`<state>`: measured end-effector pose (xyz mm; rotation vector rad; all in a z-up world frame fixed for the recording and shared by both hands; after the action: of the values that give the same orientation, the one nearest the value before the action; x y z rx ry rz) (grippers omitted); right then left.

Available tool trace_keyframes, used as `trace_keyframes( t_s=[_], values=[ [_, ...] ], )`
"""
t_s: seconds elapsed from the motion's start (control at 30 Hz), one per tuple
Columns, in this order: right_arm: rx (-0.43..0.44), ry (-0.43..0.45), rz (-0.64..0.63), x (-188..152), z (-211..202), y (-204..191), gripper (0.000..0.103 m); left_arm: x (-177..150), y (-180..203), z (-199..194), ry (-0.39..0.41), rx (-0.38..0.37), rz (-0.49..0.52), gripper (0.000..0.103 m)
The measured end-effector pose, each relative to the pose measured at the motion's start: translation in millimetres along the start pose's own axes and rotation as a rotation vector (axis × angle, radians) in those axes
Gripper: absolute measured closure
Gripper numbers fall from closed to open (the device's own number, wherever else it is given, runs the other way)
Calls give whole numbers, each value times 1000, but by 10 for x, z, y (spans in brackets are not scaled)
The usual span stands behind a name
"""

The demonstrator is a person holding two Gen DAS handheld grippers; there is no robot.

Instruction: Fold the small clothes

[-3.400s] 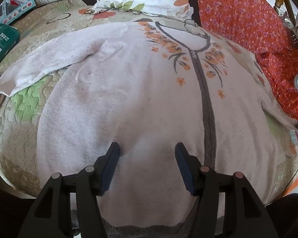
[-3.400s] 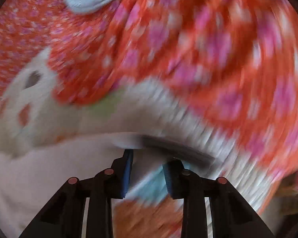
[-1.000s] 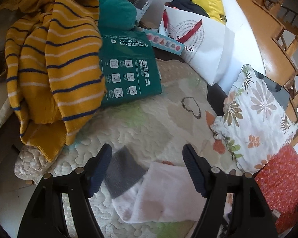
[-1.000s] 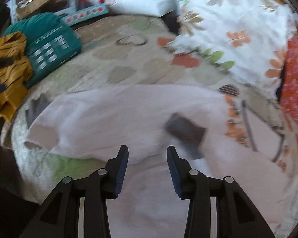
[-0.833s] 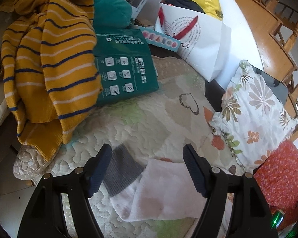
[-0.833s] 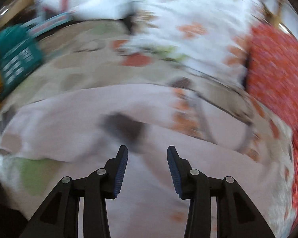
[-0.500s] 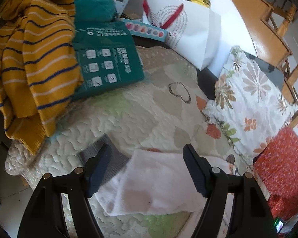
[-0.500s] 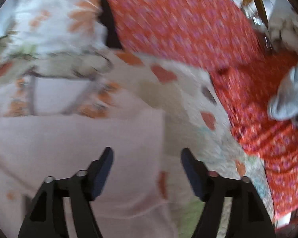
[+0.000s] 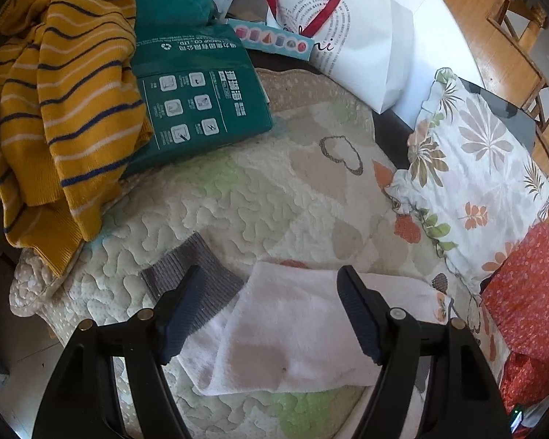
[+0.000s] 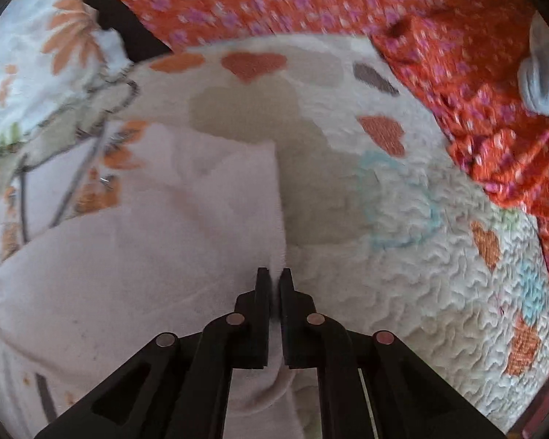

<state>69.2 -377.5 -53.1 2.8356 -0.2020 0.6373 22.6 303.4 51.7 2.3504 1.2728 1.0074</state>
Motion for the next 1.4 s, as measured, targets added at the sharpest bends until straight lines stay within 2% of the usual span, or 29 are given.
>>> trace_keyframes(
  t_s=[0.07,0.13,0.2,0.27,0.37,0.43,0.5,0.57,0.63,0.7,0.8,0.9,1.0,1.07,1.17,1.23,1.27,1.3,1.33,1.4],
  values=[
    [-59,22,-7,8,-88,2,92,58,-29,-37,19,8,0,30],
    [-136,106,-13,35,-367,-60,76,172,-113,-114,60,30,-14,30],
    [-124,204,-62,95,-670,-313,73,311,-240,-216,107,55,-41,30],
    [-25,268,-178,127,-936,-846,70,433,-361,-327,156,76,-67,29],
    [168,305,-391,10,-1202,-1798,61,590,-550,-483,220,99,-113,27],
    [297,316,-565,-213,-1371,-2573,53,672,-687,-556,248,116,-147,27],
    [404,312,-739,-514,-1520,-3342,53,742,-836,-593,258,124,-196,27],
    [492,307,-845,-783,-1646,-3909,53,798,-968,-620,261,128,-237,27],
    [520,356,-940,-1025,-1822,-4440,53,859,-1087,-674,278,142,-262,27],
    [503,427,-1072,-1231,-1982,-4867,53,912,-1167,-747,303,150,-269,27],
    [478,504,-1204,-1433,-2166,-5344,53,1028,-1334,-931,373,171,-294,27],
    [538,518,-1215,-1402,-2302,-5638,53,1116,-1508,-1087,434,198,-330,27],
    [601,485,-1203,-1391,-2349,-6011,53,1175,-1669,-1179,473,220,-374,27],
    [606,444,-1214,-1423,-2265,-6207,53,1183,-1727,-1169,466,215,-394,27],
    [555,376,-1248,-1450,-1979,-6417,53,1177,-1722,-1085,428,207,-390,27],
    [573,388,-1211,-1421,-1940,-6454,54,1147,-1692,-1050,410,198,-385,27],
    [582,365,-1185,-1399,-1935,-6459,60,1131,-1663,-1037,405,195,-378,27],
    [590,348,-1147,-1349,-1957,-6444,83,1121,-1611,-1022,406,195,-363,27],
    [597,339,-1122,-1296,-1974,-6420,95,1110,-1573,-1019,409,198,-352,27],
    [663,329,-1030,-1144,-2051,-6277,95,1090,-1476,-998,414,206,-320,27]
  ],
)
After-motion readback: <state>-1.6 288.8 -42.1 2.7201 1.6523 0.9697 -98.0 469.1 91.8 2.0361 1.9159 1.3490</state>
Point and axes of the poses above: each gripper's, at about its wrist camera, not at the fingertips, and z roughly the way its jaws point, y to its right, x to its top, the point moved 7 cm from there along z, roughly the way its jaws point, and after that the axes turned 14 degrees about -z, right-handed, at the moved point
